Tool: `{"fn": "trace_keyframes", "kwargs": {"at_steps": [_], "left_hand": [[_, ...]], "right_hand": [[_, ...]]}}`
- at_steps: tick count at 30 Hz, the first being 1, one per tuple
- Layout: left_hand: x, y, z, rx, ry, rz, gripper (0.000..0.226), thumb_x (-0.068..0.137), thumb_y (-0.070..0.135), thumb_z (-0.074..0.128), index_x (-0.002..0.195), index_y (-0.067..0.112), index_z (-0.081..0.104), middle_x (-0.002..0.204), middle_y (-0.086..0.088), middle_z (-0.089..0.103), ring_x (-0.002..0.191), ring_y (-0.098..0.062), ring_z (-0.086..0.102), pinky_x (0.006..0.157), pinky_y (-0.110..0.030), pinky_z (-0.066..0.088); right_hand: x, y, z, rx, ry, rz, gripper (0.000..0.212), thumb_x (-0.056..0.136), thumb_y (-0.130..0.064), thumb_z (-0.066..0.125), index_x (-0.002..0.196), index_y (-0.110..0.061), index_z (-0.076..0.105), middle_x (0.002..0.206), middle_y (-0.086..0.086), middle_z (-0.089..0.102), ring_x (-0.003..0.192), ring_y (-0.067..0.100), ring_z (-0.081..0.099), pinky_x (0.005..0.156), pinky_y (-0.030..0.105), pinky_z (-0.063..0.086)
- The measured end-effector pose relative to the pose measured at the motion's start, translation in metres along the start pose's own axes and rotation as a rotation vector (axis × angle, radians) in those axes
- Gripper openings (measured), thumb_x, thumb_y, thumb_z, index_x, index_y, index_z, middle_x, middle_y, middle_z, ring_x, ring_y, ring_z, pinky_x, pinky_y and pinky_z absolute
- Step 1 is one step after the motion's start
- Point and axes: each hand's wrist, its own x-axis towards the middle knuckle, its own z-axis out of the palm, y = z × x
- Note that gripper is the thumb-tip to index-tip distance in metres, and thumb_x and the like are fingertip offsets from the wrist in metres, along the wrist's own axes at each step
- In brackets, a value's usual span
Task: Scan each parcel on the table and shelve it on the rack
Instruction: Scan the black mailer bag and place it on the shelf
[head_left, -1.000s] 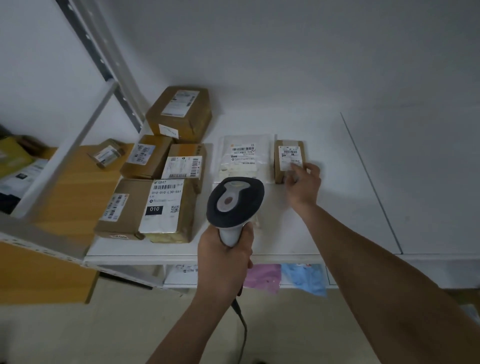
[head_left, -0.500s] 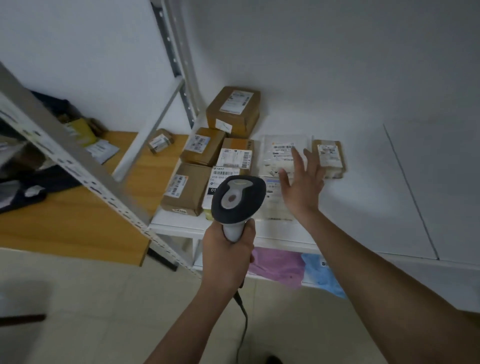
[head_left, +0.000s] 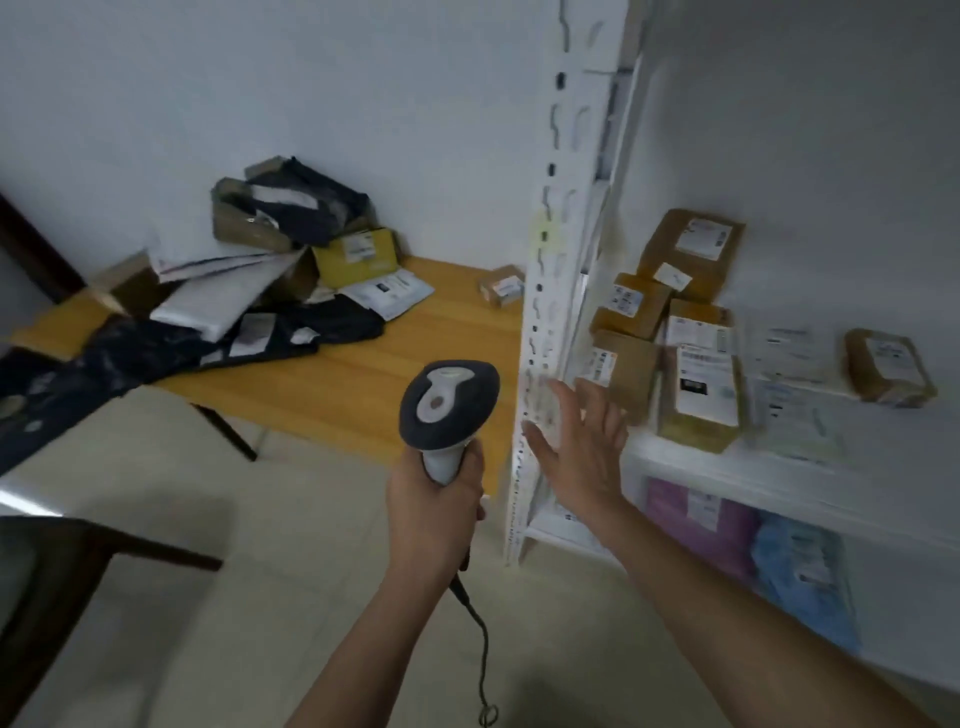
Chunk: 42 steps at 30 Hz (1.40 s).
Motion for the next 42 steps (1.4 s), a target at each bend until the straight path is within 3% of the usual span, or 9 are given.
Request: {"fn": "trace_keyframes", "kwargs": {"at_steps": [3,8,13,23,27,34,37,40,42], "left_hand": [[0.022,-0.006,-0.065,-0.007,0.083,-0.011,0.031,0.095,0.015,0.061,0.076,-0.009,0.056,0.055,-0.012,0.056,0.045,-0.016,0.054,0.043,-0.022,0.042],[0.058,-0.016,-0.146,-0.058,0.212,-0.056,0.024,0.094,0.019,0.062,0.085,-0.004,0.059,0.061,-0.011,0.058,0.046,-0.013,0.055,0.043,-0.017,0.043],[0.102,-0.024,-0.195,-0.082,0.304,-0.081,0.026,0.094,0.021,0.062,0.081,-0.002,0.060,0.060,-0.010,0.060,0.044,-0.009,0.055,0.042,-0.015,0.044],[0.269,-0.043,-0.238,-0.047,0.339,-0.113,0.029,0.093,0.022,0.063,0.079,-0.002,0.058,0.055,-0.006,0.059,0.045,-0.014,0.056,0.050,-0.029,0.047],[0.352,-0.042,-0.232,-0.002,0.336,-0.156,0.030,0.093,0.023,0.063,0.073,0.001,0.058,0.054,-0.007,0.060,0.043,-0.011,0.056,0.043,-0.020,0.046],[0.456,-0.044,-0.222,0.018,0.272,-0.229,0.030,0.092,0.021,0.064,0.068,0.005,0.057,0.050,-0.004,0.058,0.041,-0.011,0.054,0.041,-0.019,0.042],[0.477,-0.050,-0.225,0.029,0.245,-0.244,0.029,0.092,0.018,0.065,0.067,0.006,0.057,0.049,-0.004,0.057,0.041,-0.013,0.054,0.041,-0.020,0.043],[0.490,-0.056,-0.228,0.050,0.228,-0.261,0.027,0.093,0.018,0.064,0.070,0.005,0.058,0.050,-0.003,0.058,0.042,-0.014,0.055,0.044,-0.023,0.044],[0.494,-0.057,-0.229,0.050,0.214,-0.265,0.027,0.093,0.017,0.064,0.070,0.005,0.058,0.049,-0.003,0.057,0.042,-0.015,0.055,0.044,-0.024,0.044]], "right_hand": [[0.005,-0.067,0.031,0.027,-0.064,-0.054,0.057,0.093,-0.061,0.038,0.142,-0.032,0.037,0.146,0.006,0.029,0.131,0.031,0.026,0.105,0.050,0.028],[0.031,-0.163,0.069,0.039,-0.116,-0.139,0.053,0.096,-0.055,0.043,0.143,-0.033,0.034,0.144,0.005,0.028,0.130,0.028,0.027,0.104,0.048,0.030],[0.076,-0.227,0.111,0.042,-0.175,-0.205,0.052,0.097,-0.052,0.044,0.143,-0.031,0.033,0.143,0.005,0.028,0.128,0.026,0.027,0.104,0.046,0.029],[0.242,-0.302,0.224,0.137,-0.266,-0.157,0.052,0.097,-0.052,0.044,0.142,-0.029,0.033,0.138,0.004,0.029,0.125,0.029,0.032,0.102,0.045,0.033],[0.324,-0.314,0.262,0.155,-0.306,-0.049,0.050,0.097,-0.049,0.047,0.140,-0.026,0.034,0.142,0.007,0.027,0.127,0.031,0.030,0.100,0.047,0.035],[0.442,-0.331,0.308,0.194,-0.270,0.005,0.070,0.087,-0.039,0.068,0.143,-0.029,0.028,0.145,0.010,0.024,0.130,0.032,0.028,0.096,0.047,0.039],[0.465,-0.336,0.326,0.247,-0.232,0.020,0.055,0.087,-0.027,0.068,0.135,-0.032,0.040,0.139,0.008,0.028,0.126,0.031,0.032,0.093,0.039,0.040],[0.472,-0.332,0.336,0.326,-0.149,0.021,0.015,0.089,-0.012,0.065,0.103,-0.018,0.064,0.132,0.006,0.038,0.123,0.028,0.039,0.086,0.025,0.035],[0.468,-0.324,0.335,0.333,-0.102,0.004,0.007,0.090,-0.006,0.062,0.089,-0.012,0.065,0.125,0.005,0.045,0.117,0.027,0.043,0.085,0.023,0.032]]}}
